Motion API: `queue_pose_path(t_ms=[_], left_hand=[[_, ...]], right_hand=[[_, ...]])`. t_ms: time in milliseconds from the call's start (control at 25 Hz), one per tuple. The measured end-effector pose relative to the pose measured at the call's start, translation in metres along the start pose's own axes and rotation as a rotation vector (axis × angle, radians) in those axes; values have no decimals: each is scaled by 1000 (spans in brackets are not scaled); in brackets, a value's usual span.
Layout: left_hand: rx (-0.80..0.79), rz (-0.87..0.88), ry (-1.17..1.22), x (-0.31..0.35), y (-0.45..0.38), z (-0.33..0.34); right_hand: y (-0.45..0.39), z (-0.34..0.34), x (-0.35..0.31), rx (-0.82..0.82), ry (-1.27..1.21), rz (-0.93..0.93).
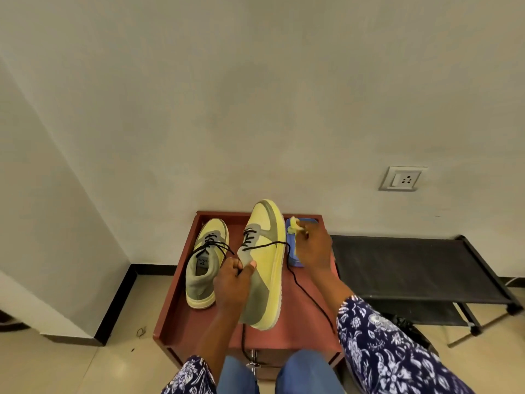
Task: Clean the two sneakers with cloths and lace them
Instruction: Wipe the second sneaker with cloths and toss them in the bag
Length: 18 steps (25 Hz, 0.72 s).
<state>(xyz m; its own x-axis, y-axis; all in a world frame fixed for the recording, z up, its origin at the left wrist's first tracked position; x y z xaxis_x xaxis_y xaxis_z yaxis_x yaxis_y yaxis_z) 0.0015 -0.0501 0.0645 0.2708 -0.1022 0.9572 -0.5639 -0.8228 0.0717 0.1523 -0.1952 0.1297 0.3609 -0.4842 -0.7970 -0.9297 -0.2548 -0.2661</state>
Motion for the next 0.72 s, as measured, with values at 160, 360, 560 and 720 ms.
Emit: queue_pose_path(t_ms=[160, 360, 560, 720], left_hand=[[-35, 76, 25, 9, 13, -3], [-2, 77, -1, 2, 12, -5], [78, -41, -39, -25, 4, -11], [88, -135, -57, -42, 1, -11]], right_hand=[[-16, 11, -13, -146, 79, -118], [40, 39, 7, -200, 66, -83], [112, 60, 21, -277, -34, -17], [130, 71, 34, -304, -36, 31]])
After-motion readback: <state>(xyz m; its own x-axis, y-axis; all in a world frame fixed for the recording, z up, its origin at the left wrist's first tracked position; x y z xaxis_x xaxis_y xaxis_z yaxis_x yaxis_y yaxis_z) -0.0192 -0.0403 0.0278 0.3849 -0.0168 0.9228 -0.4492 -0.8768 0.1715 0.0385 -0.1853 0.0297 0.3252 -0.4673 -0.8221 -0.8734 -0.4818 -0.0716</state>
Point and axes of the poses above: each hand's wrist, its own y-axis away from the middle knuckle, its own z-axis out of the palm, x = y × z, the point moved 7 cm from there along -y, towards the middle knuckle, and after that the axes turned 2 degrees about -z, right-handed, at the moved point
